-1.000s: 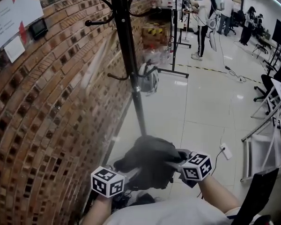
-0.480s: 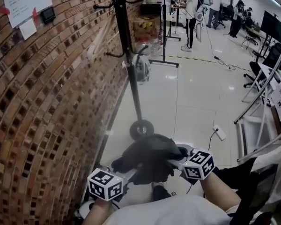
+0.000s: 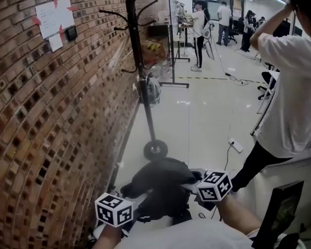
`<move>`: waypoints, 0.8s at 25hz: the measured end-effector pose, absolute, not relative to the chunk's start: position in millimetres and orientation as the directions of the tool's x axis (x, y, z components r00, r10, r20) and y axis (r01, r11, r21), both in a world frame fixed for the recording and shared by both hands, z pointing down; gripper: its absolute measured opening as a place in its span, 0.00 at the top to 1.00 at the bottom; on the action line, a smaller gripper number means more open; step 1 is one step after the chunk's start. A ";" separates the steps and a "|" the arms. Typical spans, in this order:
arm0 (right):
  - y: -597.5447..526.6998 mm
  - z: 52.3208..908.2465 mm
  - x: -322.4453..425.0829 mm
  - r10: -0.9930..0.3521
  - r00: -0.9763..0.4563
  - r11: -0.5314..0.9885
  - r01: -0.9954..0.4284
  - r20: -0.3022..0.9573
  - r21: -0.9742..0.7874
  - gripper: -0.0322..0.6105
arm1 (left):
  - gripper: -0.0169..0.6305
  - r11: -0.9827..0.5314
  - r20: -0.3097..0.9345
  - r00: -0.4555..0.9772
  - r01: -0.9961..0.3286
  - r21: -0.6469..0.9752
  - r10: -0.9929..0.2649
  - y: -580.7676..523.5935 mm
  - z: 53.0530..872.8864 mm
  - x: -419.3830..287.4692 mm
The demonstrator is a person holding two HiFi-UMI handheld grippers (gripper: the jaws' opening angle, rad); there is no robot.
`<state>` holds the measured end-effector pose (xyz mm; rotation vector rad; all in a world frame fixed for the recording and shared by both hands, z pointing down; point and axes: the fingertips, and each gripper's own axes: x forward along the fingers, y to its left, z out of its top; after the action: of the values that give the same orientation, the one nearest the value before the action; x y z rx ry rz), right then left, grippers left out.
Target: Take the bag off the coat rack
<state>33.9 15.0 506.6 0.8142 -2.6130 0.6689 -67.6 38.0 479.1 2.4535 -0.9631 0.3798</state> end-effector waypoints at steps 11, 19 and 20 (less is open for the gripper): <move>85.0 507.1 24.4 -0.474 -0.767 0.724 -0.619 0.433 -0.304 0.65 | 0.56 -0.658 0.398 0.727 -0.682 0.319 -0.560 104.9 482.0 -76.6; 93.9 505.3 17.4 -0.476 -0.770 0.730 -0.615 0.424 -0.297 0.65 | 0.56 -0.656 0.394 0.718 -0.691 0.304 -0.574 114.9 477.7 -82.4; 94.4 505.2 17.5 -0.477 -0.770 0.730 -0.616 0.424 -0.296 0.65 | 0.56 -0.656 0.393 0.718 -0.691 0.303 -0.575 115.4 477.6 -82.4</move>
<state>17.5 94.4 505.2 0.8509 -2.6143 0.6115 -82.4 115.4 477.6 2.4893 -0.9722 0.3663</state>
